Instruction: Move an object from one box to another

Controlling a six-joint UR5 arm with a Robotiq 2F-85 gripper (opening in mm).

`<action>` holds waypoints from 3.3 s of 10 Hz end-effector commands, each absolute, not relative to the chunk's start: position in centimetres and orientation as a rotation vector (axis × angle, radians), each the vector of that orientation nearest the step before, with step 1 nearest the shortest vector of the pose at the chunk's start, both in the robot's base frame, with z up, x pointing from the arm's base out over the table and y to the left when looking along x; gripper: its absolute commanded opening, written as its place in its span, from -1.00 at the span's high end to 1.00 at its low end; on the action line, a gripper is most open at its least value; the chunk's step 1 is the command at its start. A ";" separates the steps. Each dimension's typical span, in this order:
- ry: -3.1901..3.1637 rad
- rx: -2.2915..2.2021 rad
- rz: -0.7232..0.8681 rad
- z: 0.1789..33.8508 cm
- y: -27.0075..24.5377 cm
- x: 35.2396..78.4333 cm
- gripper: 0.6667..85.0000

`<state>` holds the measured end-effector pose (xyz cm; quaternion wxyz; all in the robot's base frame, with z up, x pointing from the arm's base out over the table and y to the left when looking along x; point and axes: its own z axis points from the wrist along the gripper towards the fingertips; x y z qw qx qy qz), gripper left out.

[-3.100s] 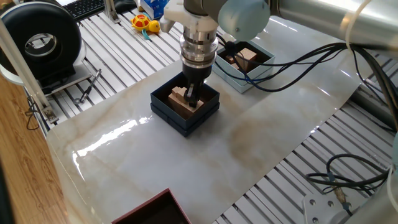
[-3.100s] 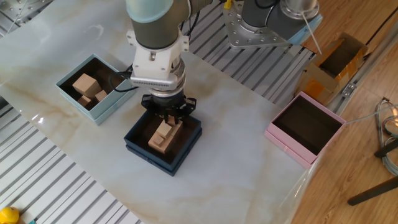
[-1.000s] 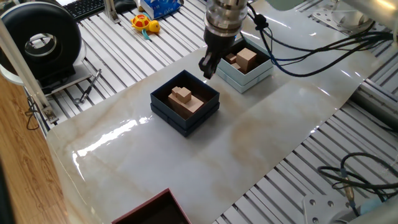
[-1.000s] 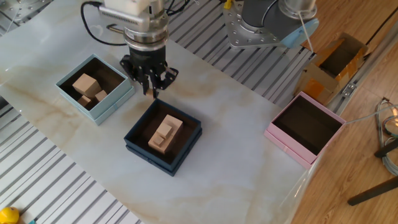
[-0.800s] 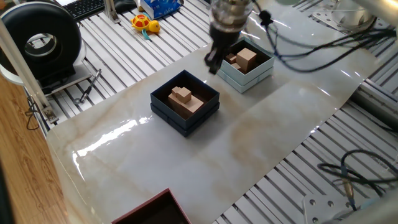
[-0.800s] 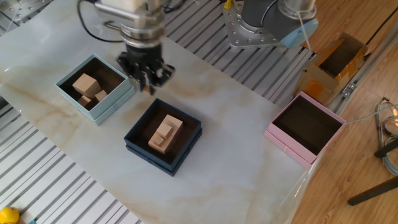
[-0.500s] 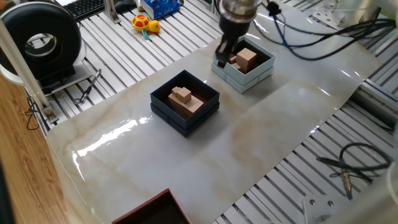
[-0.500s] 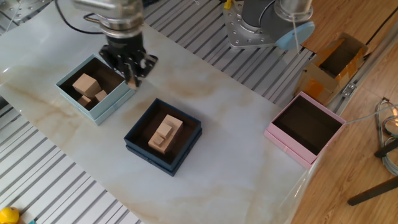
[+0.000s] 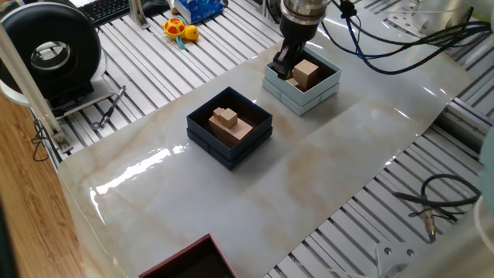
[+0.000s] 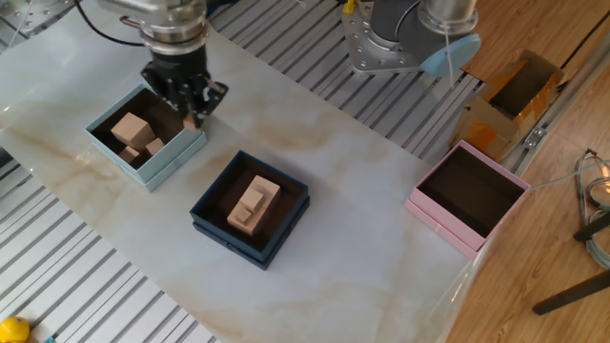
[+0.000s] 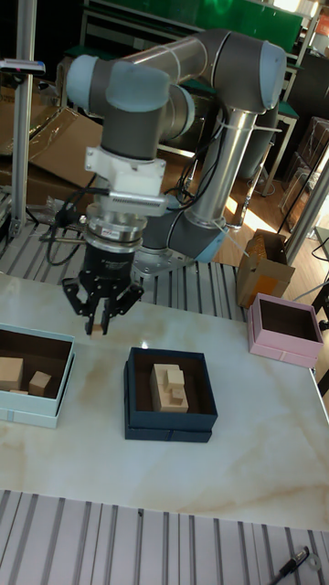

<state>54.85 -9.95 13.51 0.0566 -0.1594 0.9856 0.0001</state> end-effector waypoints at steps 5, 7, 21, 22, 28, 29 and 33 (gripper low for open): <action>3.016 -0.437 -0.130 11.2 -13.4 55.8 0.98; 2.990 -0.553 -0.044 10.1 -15.6 58.1 0.98; 2.951 -0.426 0.070 9.1 -22.6 60.3 0.98; 2.952 -0.406 0.099 9.0 -22.1 60.4 0.98; 2.991 -0.411 0.027 7.7 -24.2 58.4 0.98; 2.993 -0.417 0.006 7.4 -24.3 58.2 0.96; 2.991 -0.435 -0.037 7.3 -24.0 58.4 0.72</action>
